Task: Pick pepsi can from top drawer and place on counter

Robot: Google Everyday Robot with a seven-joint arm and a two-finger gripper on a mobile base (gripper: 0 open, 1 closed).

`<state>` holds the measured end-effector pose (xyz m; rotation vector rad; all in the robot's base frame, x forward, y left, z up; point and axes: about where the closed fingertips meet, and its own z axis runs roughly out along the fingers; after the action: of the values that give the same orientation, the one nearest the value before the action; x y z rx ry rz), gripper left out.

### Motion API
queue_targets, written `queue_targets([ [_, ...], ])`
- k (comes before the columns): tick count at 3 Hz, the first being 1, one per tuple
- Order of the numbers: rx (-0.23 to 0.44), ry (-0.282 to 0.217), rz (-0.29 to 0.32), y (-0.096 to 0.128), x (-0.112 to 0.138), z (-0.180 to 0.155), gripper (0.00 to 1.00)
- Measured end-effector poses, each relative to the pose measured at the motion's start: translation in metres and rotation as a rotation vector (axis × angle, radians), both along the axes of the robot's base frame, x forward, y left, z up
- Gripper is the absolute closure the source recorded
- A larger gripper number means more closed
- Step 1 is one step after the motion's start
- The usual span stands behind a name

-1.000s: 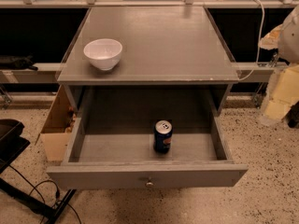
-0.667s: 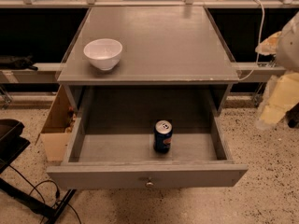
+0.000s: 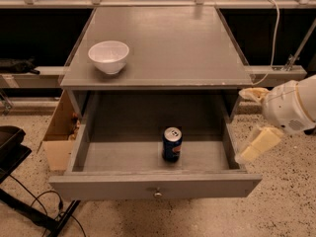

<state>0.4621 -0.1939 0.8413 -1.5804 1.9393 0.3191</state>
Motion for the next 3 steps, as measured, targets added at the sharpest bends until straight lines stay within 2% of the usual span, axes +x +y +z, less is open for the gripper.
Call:
queue_targets([
  [1,0.164,-0.069,0.021,0.018,0.030,-0.025,0.00],
  [2,0.272,-0.082,0.045,0.037,0.051,-0.047,0.00],
  [3,0.272,-0.082,0.045,0.037,0.051,-0.047,0.00],
])
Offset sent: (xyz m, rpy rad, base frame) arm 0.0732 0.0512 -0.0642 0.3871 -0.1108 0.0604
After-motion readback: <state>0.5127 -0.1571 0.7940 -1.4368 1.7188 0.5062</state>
